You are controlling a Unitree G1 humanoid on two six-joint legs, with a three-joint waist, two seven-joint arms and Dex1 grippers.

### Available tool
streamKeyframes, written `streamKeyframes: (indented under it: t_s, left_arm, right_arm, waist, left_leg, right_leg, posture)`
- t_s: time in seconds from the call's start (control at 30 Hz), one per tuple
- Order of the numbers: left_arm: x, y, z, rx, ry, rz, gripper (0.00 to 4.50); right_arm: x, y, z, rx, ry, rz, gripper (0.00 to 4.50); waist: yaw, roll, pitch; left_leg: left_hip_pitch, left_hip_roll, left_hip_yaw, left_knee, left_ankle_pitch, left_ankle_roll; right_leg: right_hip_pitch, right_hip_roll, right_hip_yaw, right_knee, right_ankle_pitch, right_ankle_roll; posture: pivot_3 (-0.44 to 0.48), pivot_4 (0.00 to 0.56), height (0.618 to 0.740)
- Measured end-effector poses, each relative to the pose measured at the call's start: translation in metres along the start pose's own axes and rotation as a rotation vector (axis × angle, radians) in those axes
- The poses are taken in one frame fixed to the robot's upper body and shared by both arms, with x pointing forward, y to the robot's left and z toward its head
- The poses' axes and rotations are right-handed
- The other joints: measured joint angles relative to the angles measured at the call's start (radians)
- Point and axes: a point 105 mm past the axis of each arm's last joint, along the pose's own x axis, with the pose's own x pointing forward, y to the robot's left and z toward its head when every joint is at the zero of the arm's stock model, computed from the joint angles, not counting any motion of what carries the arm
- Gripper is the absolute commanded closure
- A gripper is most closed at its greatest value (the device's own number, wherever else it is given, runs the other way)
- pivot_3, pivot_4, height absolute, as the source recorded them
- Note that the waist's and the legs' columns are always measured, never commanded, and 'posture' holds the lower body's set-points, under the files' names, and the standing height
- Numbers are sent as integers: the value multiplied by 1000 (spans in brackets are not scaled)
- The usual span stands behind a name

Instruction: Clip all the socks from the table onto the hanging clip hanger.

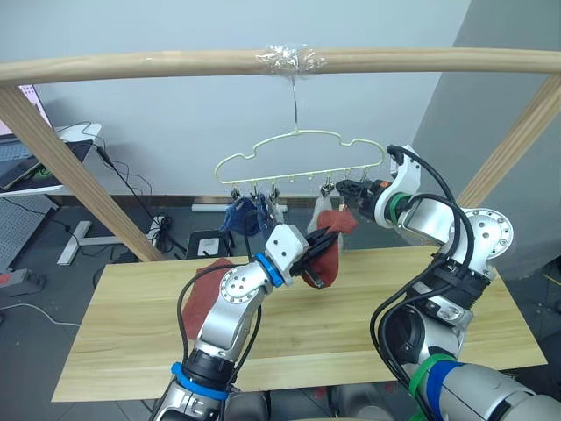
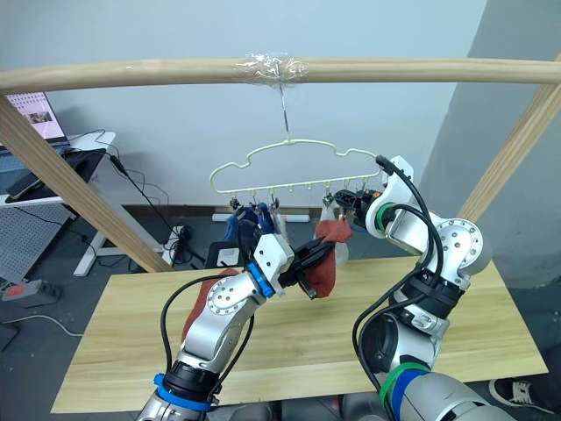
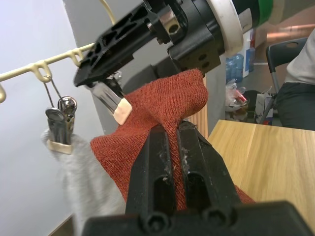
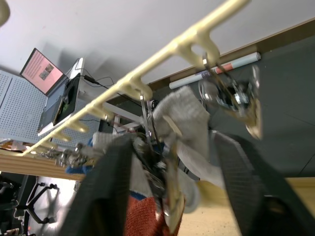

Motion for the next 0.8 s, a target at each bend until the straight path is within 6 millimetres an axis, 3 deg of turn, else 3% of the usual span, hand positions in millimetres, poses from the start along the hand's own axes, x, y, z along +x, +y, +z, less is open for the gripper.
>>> streamKeyframes:
  t_s: [0.07, 0.17, 0.37, 0.53, 0.67, 0.8]
  left_arm:
    - [1, -1, 1, -10, -2, -7, 4500]
    - [7, -4, -2, -87, -1, -19, 4500]
    - [21, -8, -9, -392, -11, -14, 2911]
    - [14, 1, -20, -482, 31, 12, 1389]
    - [-3, 6, -37, -490, 95, 38, 104]
    - [-25, 13, -51, -483, 165, 72, 45]
  right_arm:
    - [-3, -1, -1, -2, -9, 16, 84]
    - [-10, -3, -6, -26, -12, 54, 37]
    - [-45, -7, 5, -173, -86, 107, 0]
    - [-58, -9, -3, -238, -98, 111, 0]
    - [-57, -11, -18, -289, -104, 108, 0]
    - [-52, -20, -24, -417, -144, 30, 0]
  waist:
    - [-2, 0, 0]
    - [-2, 1, 0]
    - [-6, 1, 1]
    - [-37, 1, 1]
    - [-46, 1, 1]
    - [-51, 1, 1]
  left_leg:
    - [0, 0, 0, 0, 0, 0]
    - [0, 0, 0, -1, 0, 0]
    - [-1, -1, 0, -1, -1, 1]
    - [0, 0, 1, -1, -1, 1]
    - [1, 0, 1, -1, -1, 1]
    - [0, 0, 1, -1, -1, 1]
  right_leg:
    - [0, 0, 0, 0, 0, 0]
    - [0, 0, 0, -1, 0, 1]
    - [0, 0, 0, -2, -1, 2]
    - [0, 1, 1, -1, -1, 2]
    - [0, 1, 1, -1, -1, 2]
    - [0, 1, 1, -2, -1, 2]
  posture:
    - [-161, 115, 740]
    - [-164, 114, 740]
    - [-184, 113, 740]
    - [-189, 107, 740]
    - [-176, 103, 740]
    - [-169, 101, 740]
